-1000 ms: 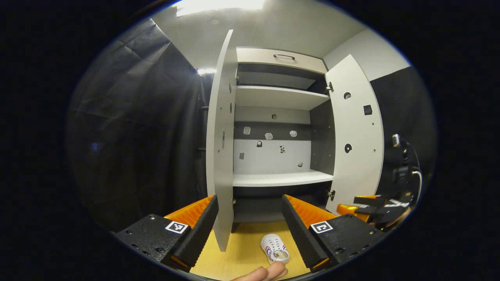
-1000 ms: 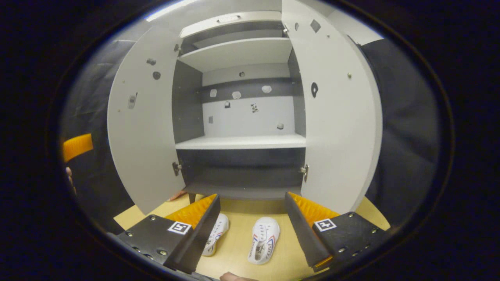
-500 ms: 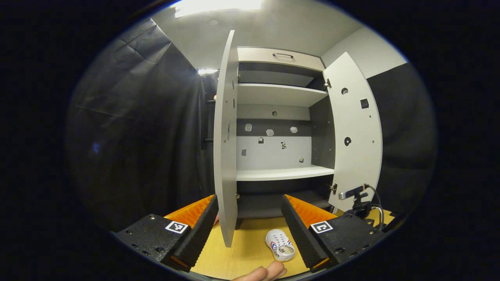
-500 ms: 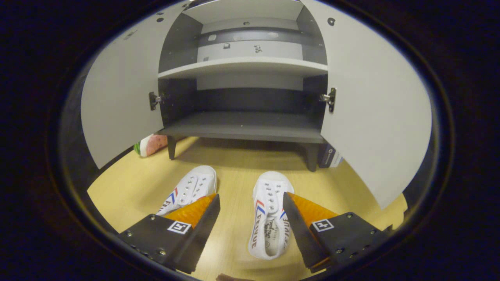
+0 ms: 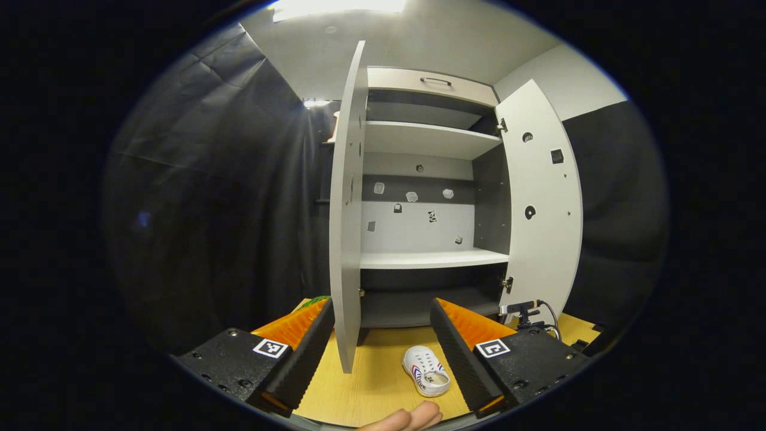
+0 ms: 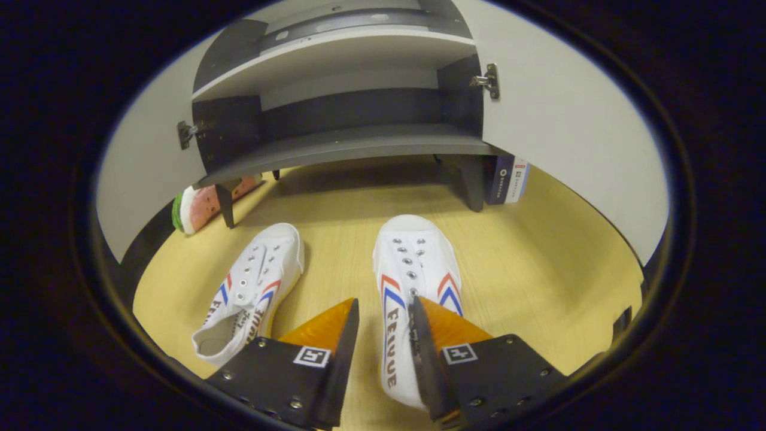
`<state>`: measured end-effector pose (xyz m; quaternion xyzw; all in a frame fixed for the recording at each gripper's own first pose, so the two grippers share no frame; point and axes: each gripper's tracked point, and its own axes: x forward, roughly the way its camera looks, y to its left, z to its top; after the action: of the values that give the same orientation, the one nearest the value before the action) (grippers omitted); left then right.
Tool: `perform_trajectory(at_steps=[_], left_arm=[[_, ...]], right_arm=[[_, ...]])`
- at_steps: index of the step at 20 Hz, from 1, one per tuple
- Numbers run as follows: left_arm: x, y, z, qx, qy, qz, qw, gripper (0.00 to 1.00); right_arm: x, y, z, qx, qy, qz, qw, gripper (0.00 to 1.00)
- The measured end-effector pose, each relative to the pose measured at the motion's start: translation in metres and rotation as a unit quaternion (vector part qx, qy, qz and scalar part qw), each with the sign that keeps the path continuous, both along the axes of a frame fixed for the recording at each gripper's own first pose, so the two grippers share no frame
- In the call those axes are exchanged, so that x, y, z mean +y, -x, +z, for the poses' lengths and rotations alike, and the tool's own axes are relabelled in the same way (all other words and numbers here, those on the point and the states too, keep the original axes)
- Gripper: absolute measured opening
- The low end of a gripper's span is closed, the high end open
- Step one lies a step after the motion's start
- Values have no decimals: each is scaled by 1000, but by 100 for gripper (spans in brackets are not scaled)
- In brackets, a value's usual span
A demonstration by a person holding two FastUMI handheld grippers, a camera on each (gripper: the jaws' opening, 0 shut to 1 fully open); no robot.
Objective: Grab one shoe with the right hand and put it into the shoe cabinet, grab the other shoe with the left hand and put it into the shoe cabinet; then close the right door with the right hand and the left door with the left hand.
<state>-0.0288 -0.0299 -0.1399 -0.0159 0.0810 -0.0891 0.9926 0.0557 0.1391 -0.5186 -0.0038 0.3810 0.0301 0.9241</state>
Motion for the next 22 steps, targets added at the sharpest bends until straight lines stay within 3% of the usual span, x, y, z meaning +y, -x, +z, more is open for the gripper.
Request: perform_trajectory(at_steps=[2, 4, 7, 8, 9, 13, 22], left_arm=[[-2, -1, -3, 2, 4, -2, 1000, 98], [-4, -1, -8, 10, 5, -4, 1000, 98], [-6, -4, -15, 17, 3, -6, 1000, 98], [-7, -5, -17, 18, 4, -5, 1000, 98], [-9, -7, -20, 21, 5, -6, 1000, 98], [-18, -10, -31, 36, -1, -22, 999, 98], [-20, -22, -39, 25, 10, -36, 999, 98]], right_arm=[[-5, -8, -4, -12, 33, -9, 999, 53], [-1, -11, -2, -29, 18, -27, 999, 17], [0, -17, -6, -36, 14, -22, 999, 16], [7, -17, -10, -25, -24, -11, 999, 16], [6, -21, -7, -32, -39, -7, 999, 0], [4, -18, 3, -60, -94, 2, 994, 1], [9, -7, 47, -134, -116, 21, 984, 1]])
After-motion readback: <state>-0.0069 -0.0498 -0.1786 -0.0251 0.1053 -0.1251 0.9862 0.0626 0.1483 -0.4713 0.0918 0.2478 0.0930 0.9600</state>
